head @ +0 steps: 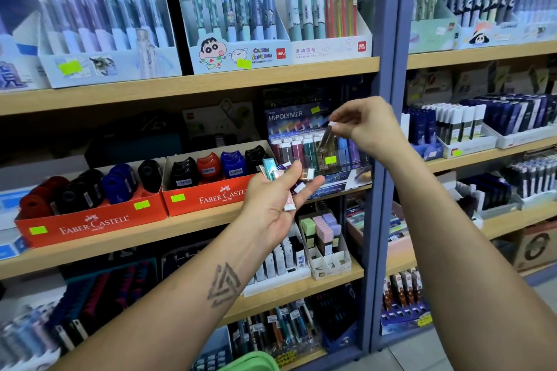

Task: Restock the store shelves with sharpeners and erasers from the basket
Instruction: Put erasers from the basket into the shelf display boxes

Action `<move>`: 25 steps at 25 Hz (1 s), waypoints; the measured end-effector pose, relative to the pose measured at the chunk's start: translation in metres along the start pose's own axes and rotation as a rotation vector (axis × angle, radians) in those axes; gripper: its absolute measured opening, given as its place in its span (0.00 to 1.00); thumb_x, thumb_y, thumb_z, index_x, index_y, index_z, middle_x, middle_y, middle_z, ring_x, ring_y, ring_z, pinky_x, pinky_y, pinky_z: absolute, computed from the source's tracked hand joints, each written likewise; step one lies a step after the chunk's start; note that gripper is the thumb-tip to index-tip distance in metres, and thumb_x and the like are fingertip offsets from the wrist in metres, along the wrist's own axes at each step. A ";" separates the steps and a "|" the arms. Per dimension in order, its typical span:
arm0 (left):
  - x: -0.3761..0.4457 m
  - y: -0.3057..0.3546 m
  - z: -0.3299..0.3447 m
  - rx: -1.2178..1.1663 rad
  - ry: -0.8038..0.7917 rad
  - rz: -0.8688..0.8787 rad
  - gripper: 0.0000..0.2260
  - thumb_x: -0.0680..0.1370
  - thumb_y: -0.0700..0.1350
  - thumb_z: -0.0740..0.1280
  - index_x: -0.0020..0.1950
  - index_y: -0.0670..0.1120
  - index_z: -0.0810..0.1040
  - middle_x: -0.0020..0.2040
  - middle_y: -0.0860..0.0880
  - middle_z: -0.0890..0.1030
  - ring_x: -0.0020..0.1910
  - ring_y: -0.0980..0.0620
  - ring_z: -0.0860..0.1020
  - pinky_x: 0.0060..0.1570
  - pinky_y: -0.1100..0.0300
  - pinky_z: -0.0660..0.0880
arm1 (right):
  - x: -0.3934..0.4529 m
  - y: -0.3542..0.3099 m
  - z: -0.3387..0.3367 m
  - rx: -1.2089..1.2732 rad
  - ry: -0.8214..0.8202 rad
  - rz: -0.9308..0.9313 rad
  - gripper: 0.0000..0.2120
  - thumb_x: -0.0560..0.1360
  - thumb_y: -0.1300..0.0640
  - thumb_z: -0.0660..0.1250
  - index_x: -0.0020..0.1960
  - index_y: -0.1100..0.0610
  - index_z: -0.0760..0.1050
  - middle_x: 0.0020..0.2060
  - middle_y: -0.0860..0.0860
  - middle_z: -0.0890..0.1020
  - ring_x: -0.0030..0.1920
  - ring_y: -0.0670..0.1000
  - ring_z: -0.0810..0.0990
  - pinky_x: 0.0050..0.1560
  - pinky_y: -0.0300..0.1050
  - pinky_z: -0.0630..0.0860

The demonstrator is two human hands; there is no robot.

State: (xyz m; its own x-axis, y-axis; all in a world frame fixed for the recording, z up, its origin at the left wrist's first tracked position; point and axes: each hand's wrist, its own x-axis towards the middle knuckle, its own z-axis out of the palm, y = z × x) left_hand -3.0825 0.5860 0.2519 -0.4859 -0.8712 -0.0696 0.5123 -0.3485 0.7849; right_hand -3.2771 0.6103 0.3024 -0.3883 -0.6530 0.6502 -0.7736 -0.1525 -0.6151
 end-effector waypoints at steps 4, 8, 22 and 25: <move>-0.001 0.000 -0.004 0.093 0.010 0.001 0.18 0.76 0.36 0.72 0.63 0.32 0.73 0.61 0.33 0.78 0.39 0.43 0.85 0.32 0.58 0.81 | 0.003 -0.005 0.005 -0.100 0.011 -0.022 0.05 0.74 0.64 0.74 0.49 0.57 0.85 0.40 0.52 0.84 0.44 0.51 0.84 0.54 0.45 0.80; -0.001 0.001 -0.009 0.210 0.034 -0.001 0.16 0.77 0.41 0.72 0.61 0.35 0.76 0.54 0.38 0.83 0.31 0.51 0.79 0.24 0.66 0.74 | 0.002 -0.005 0.012 -0.186 -0.072 -0.014 0.06 0.74 0.62 0.74 0.51 0.56 0.85 0.40 0.49 0.82 0.43 0.49 0.81 0.51 0.43 0.78; 0.001 -0.002 0.003 0.240 -0.005 0.160 0.11 0.81 0.44 0.68 0.59 0.39 0.77 0.38 0.45 0.79 0.29 0.52 0.77 0.25 0.65 0.73 | -0.020 -0.034 0.000 0.346 -0.590 0.105 0.07 0.73 0.67 0.74 0.50 0.65 0.81 0.36 0.62 0.84 0.36 0.53 0.84 0.41 0.44 0.82; -0.001 0.003 -0.002 0.209 0.002 0.056 0.15 0.80 0.47 0.69 0.61 0.38 0.74 0.38 0.46 0.76 0.28 0.54 0.73 0.20 0.67 0.65 | -0.010 -0.023 -0.006 0.415 -0.239 0.115 0.07 0.75 0.70 0.71 0.49 0.60 0.83 0.35 0.56 0.84 0.37 0.51 0.82 0.43 0.45 0.82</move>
State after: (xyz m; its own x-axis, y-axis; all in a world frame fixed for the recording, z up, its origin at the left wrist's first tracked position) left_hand -3.0795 0.5852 0.2531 -0.4591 -0.8881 -0.0235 0.3802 -0.2204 0.8983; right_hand -3.2579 0.6251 0.3127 -0.2959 -0.8276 0.4770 -0.4489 -0.3203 -0.8342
